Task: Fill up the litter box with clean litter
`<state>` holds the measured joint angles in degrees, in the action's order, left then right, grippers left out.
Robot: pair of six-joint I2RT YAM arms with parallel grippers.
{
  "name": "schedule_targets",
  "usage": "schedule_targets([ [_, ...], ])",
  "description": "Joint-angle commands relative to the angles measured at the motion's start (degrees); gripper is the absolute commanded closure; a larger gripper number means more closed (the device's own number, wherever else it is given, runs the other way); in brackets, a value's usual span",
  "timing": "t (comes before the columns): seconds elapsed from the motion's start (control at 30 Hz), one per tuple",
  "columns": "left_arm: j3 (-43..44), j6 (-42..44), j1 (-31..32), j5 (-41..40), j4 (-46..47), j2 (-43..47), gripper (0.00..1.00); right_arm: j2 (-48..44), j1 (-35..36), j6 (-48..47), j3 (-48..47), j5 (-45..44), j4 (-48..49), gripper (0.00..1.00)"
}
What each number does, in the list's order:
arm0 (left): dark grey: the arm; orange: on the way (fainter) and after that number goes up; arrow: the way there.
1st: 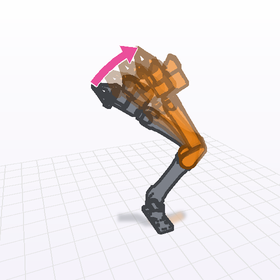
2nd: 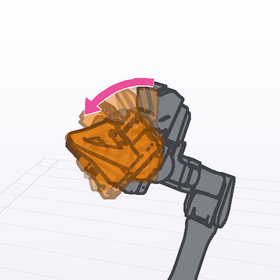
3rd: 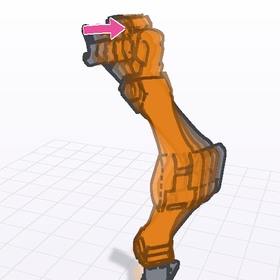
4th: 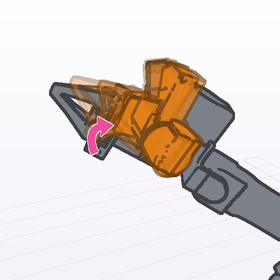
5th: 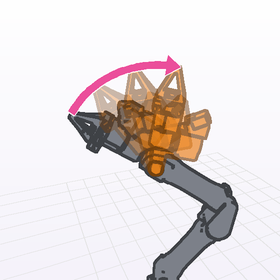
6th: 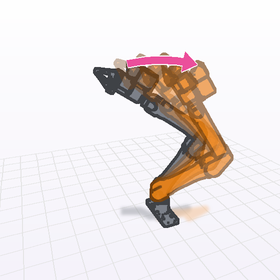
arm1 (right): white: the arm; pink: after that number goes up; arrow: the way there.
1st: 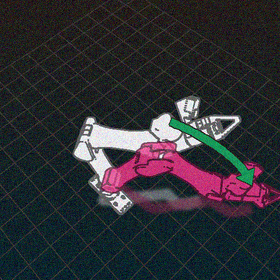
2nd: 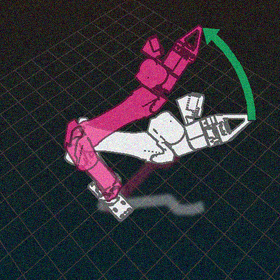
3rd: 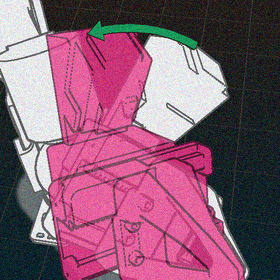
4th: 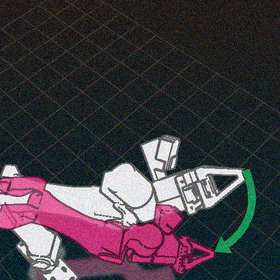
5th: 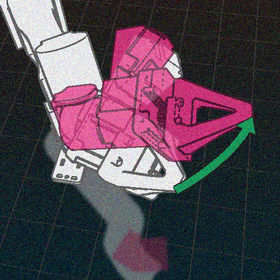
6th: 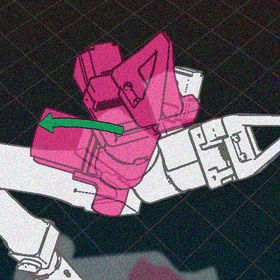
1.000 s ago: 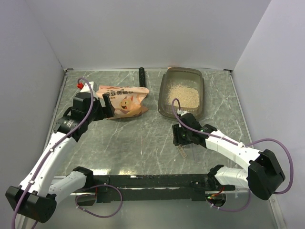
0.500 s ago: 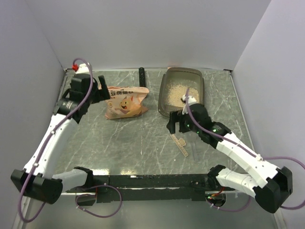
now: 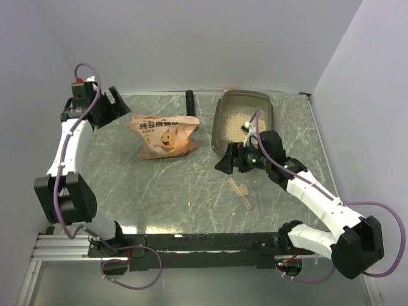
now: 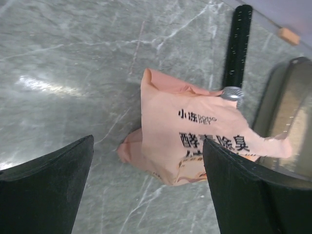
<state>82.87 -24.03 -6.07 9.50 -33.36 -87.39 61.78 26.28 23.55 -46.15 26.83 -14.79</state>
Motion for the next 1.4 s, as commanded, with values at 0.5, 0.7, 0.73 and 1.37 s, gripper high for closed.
schedule_targets([
  [0.5, 3.3, -11.9, -4.6, 38.2, 12.9, -19.4, 0.03, -4.9, 3.5, -1.5, 6.0, 1.3, 6.0, 0.0],
  [0.7, 2.2, -13.5, -2.7, 39.3, 16.3, -21.1, 0.03, -4.1, 3.5, -0.1, 8.0, 2.3, 7.3, 0.0],
  [0.73, 1.9, -14.1, -2.5, 40.1, 16.9, -21.3, 0.03, -4.2, 3.5, 0.1, 8.4, 2.3, 7.1, 0.0],
  [1.37, -13.0, -22.8, -3.8, 52.6, 50.6, -12.7, 0.71, -4.1, 5.6, -3.7, 7.4, 2.1, 6.7, 0.0],
])
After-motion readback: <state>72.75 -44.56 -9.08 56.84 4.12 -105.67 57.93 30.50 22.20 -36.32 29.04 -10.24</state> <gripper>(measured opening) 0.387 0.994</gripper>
